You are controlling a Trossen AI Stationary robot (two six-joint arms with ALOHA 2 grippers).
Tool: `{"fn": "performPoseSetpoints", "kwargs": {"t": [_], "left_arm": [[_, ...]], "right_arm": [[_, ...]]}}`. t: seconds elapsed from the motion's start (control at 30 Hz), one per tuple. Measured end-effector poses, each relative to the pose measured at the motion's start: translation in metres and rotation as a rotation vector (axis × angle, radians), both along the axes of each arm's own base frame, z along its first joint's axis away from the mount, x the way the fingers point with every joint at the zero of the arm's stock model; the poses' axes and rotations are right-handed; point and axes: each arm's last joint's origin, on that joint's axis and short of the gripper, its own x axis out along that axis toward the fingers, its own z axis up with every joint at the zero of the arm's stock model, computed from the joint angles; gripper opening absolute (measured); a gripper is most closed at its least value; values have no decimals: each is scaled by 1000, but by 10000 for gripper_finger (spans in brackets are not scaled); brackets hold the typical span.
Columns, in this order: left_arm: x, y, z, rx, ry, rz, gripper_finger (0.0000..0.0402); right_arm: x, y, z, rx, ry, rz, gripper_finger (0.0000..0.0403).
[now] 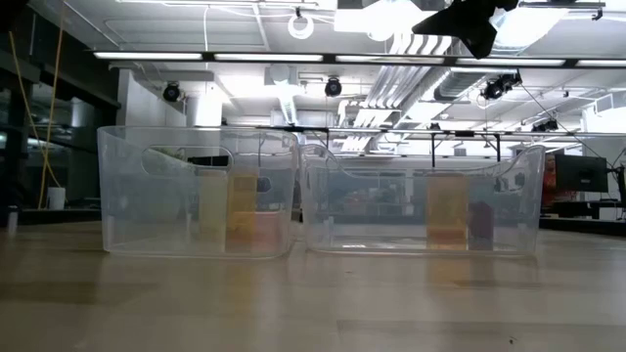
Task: Pick and place medicine bottles into bin by pill shape (circle, oval)
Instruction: Put the left blue pill bottle into the left transparent bin
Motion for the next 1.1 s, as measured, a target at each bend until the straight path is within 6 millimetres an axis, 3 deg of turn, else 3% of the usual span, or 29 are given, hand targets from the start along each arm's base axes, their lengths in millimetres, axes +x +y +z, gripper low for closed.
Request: {"fn": "performPoseSetpoints", "kwargs": {"t": [0.67,1.1], "left_arm": [[3,8,-13,-11,-1,17,235],[4,10,-13,-27,17,21,119]], "right_arm": [[0,0,-1,-5,14,0,206],[-1,0,-3,-17,33,2,206]]}}
